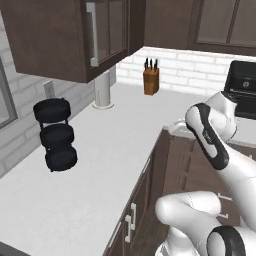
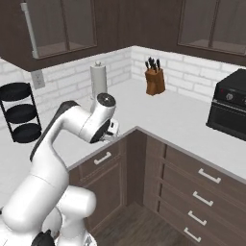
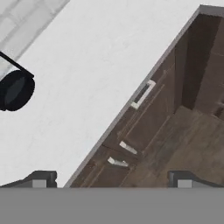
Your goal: Take a straw from the drawer in front and place it inside the glass cup on the dining counter.
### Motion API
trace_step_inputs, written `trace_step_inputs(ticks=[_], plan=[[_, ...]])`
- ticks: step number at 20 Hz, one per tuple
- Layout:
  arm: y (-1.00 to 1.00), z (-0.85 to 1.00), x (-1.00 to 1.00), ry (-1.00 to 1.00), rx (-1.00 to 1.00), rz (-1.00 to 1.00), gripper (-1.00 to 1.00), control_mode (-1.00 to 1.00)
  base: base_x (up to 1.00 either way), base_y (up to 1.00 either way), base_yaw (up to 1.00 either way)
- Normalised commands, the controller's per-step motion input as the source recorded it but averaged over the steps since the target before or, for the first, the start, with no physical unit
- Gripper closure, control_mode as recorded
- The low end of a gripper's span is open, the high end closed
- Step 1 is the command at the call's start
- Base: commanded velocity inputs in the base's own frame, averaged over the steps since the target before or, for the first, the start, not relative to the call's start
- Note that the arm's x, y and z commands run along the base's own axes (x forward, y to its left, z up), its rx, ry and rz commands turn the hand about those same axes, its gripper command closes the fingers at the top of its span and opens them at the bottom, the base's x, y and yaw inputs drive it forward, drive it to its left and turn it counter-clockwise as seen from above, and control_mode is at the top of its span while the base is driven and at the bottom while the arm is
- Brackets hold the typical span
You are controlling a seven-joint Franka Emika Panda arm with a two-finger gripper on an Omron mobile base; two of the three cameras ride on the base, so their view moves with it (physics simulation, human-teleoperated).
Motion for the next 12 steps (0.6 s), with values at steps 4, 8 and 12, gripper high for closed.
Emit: trace_step_inputs(ticks=[4,8,12], plan=[[-0.57,-0.79,-0.08,-0.01,0.35,0.00,-1.00,-1.00,0.00,0.00,0.00],[-0.13,-0.57,0.05,0.00,0.28,0.00,-1.00,-1.00,0.00,0.00,0.00],[0.00,-0.38,0.21,0.03,0.14,0.00,-1.00,-1.00,0.00,0.00,0.00]])
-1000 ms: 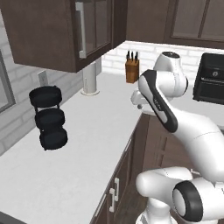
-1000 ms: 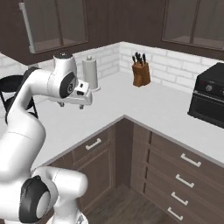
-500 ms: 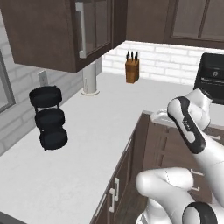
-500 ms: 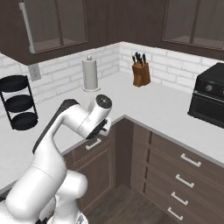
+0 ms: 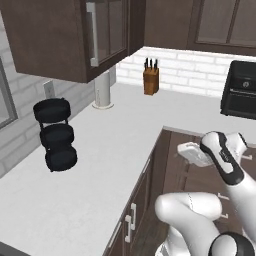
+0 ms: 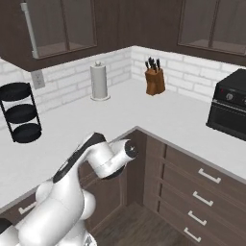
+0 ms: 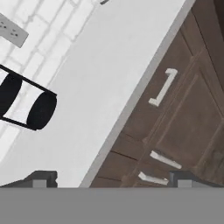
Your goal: Take a straw from the drawer in front and place it inside the glass cup on the dining counter.
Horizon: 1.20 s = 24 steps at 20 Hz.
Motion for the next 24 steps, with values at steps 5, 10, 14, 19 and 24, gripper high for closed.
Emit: trace_step_inputs(ticks=[5,10,14,19,24], plan=[[0.00,-0.26,0.16,0.05,0.14,0.00,-1.00,-1.00,0.00,0.00,0.00],[-0.07,-0.25,0.01,0.01,0.17,0.00,-1.00,-1.00,0.00,0.00,0.00],[-0.15,-0.24,0.01,0.01,0.19,0.00,-1.00,-1.00,0.00,0.00,0.00],[-0.13,-0.23,0.00,0.00,0.19,0.00,-1.00,-1.00,0.00,0.00,0.00],[0.00,-0.31,0.18,0.05,0.16,0.00,-1.00,-1.00,0.00,0.00,0.00]])
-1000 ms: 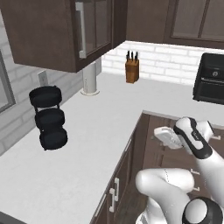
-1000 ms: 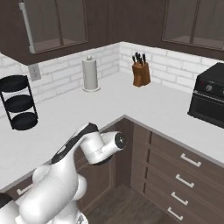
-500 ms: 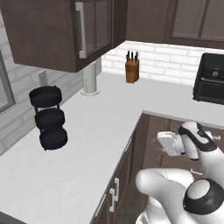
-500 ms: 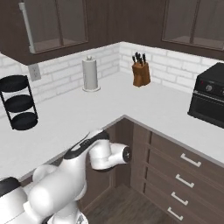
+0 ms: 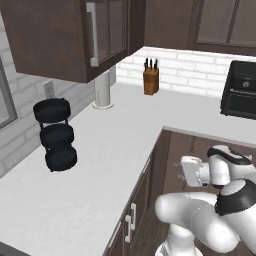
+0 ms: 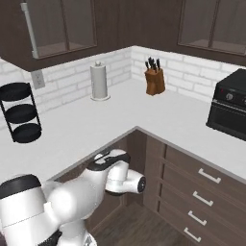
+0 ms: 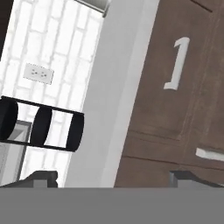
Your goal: Take a straw from the drawer in front and place it inside the glass cup on the dining counter.
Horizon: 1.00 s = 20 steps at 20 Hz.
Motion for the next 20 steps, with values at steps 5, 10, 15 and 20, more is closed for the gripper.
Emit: trace_step_inputs(ticks=[5,10,15,20], plan=[[0.06,-0.25,0.38,0.04,0.15,0.01,-1.00,-1.00,0.00,0.00,0.00],[0.02,-0.14,0.42,0.07,0.05,-0.01,-1.00,-1.00,0.00,0.00,0.00],[-0.01,-0.19,0.32,0.03,0.01,0.00,-1.00,-1.00,0.00,0.00,0.00],[-0.01,-0.30,0.18,0.00,0.00,0.00,-1.00,-1.00,0.00,0.00,0.00]])
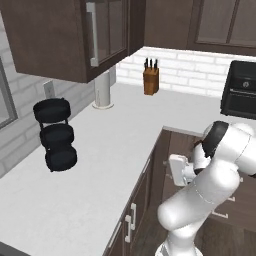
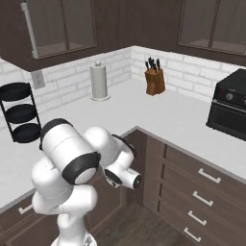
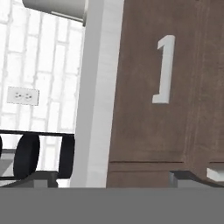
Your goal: Take a straw from the drawer in front and place it inside the glass cup on the dining counter.
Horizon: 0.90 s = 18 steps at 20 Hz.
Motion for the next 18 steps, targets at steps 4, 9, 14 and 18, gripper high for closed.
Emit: trace_step_inputs(ticks=[4,9,14,18], plan=[[0.00,-0.25,0.28,0.00,0.00,0.00,-1.00,-1.00,0.00,0.00,0.00],[0.00,-0.15,0.44,0.00,0.00,0.00,-1.00,-1.00,0.00,0.00,0.00],[0.00,-0.21,0.35,0.00,0.00,0.00,-1.00,-1.00,0.00,0.00,0.00],[0.00,-0.25,0.40,0.00,0.00,0.00,-1.00,-1.00,0.00,0.00,0.00]])
